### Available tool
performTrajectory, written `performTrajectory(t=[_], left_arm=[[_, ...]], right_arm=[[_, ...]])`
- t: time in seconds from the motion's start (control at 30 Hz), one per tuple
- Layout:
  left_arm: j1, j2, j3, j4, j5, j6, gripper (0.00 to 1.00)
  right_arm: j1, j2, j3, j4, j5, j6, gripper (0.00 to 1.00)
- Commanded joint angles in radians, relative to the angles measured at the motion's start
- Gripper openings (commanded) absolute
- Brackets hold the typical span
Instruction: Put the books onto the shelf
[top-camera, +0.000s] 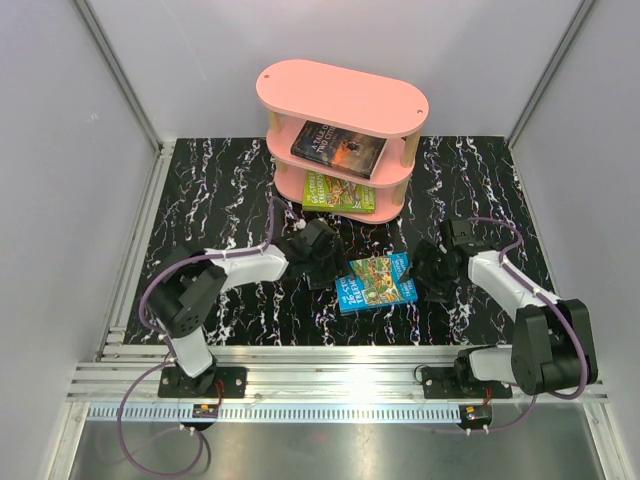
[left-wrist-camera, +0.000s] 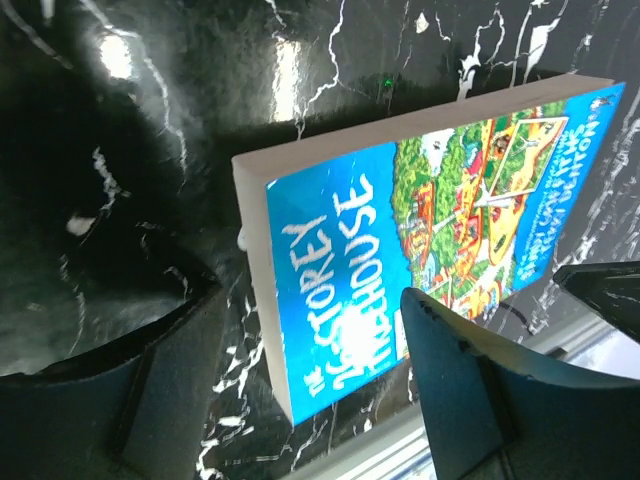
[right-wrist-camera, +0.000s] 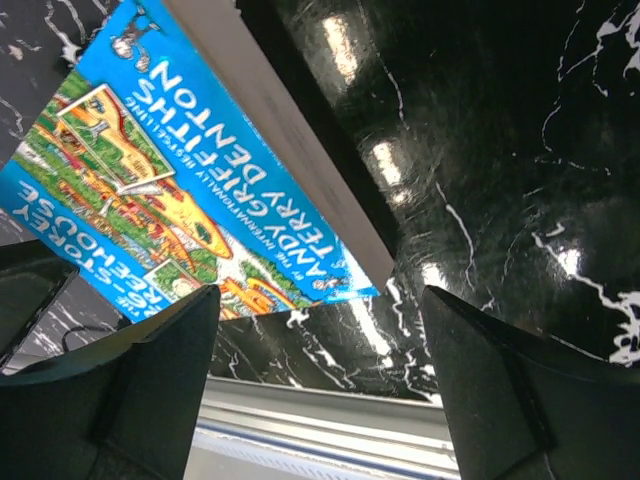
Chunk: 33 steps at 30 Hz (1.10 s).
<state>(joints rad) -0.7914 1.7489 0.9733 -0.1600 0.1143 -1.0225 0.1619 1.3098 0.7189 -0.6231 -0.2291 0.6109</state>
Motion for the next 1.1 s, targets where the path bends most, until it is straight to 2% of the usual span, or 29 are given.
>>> performTrajectory(t=[0.0,0.23,0.37,0.47,0.53,0.63,0.8,0.97,1.07], left_arm=[[-0.015,0.052,0.044,0.004,0.012,0.001,0.73],[-0.02,0.098,0.03,0.033,0.016,-0.005,0.73],[-0.023,0.136,0.05,0.046,0.041,0.009,0.65],[-0.029,0.155,0.065,0.074,0.068,0.015,0.57],[-0.034,0.155,0.068,0.099,0.088,0.01,0.57],[-0.045,0.144,0.067,0.155,0.123,-0.008,0.55],[-0.062,0.109,0.077,0.237,0.148,-0.036,0.48],[-0.071,0.069,0.134,0.217,0.157,-0.051,0.45],[-0.08,0.052,0.171,0.198,0.153,-0.056,0.32]], right_arm=[[-0.007,0.023,-0.035,0.107,0.004,0.015,0.89],[-0.007,0.147,-0.067,0.241,-0.039,0.041,0.89],[-0.007,0.19,-0.094,0.335,-0.107,0.073,0.85],[-0.009,0.198,-0.122,0.379,-0.153,0.082,0.71],[-0.007,0.186,-0.147,0.395,-0.177,0.085,0.57],[-0.009,0.134,-0.17,0.405,-0.214,0.095,0.47],[-0.005,0.013,-0.182,0.389,-0.256,0.118,0.42],[-0.009,-0.069,-0.188,0.35,-0.268,0.133,0.34],[-0.007,-0.099,-0.21,0.336,-0.273,0.138,0.33]])
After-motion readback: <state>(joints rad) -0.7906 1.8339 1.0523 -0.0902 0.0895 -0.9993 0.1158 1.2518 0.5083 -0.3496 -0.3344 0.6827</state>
